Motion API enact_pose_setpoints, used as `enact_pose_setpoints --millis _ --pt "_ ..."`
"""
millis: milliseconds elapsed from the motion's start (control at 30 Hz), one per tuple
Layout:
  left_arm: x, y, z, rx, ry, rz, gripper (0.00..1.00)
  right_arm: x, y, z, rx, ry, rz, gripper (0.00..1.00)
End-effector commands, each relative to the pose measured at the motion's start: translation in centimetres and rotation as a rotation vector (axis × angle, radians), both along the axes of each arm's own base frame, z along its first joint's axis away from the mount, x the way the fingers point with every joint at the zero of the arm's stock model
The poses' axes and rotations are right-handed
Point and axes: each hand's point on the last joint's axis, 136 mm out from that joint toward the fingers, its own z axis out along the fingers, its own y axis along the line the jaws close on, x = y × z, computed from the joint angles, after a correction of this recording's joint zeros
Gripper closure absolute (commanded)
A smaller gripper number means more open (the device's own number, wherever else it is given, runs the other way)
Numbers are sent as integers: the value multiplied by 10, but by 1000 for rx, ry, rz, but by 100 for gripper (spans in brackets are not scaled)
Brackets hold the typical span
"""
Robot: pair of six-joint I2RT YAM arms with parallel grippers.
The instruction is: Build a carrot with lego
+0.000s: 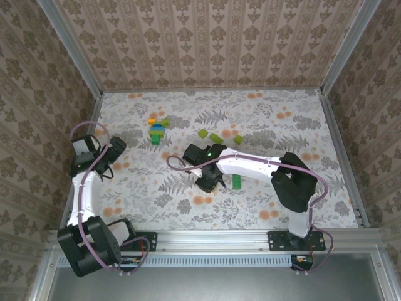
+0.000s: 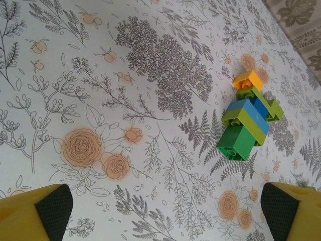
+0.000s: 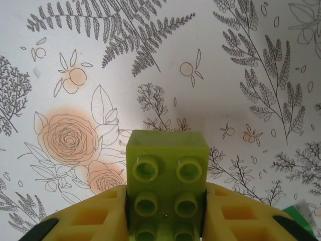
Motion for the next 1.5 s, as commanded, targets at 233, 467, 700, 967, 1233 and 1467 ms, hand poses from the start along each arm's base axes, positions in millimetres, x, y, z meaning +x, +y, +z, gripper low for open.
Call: enact_pose_setpoints --millis 233,467,700,967,1233,1467 --pt "4 1 0 23 -3 -11 0 -5 9 -10 33 37 -5 37" --pt "5 0 1 23 -2 -14 0 9 1 40 151 -51 -87 28" --pt "4 -1 1 25 -3 -15 0 45 -70 76 195 -170 -416 26" --pt "4 -2 1 25 -2 -19 0 55 -150 28 135 -161 -827 27" --pt "4 -2 1 25 0 -19 0 40 -140 -11 187 -57 -887 28" --pt "5 -2 1 27 1 -18 0 35 -130 -24 211 1 -902 30"
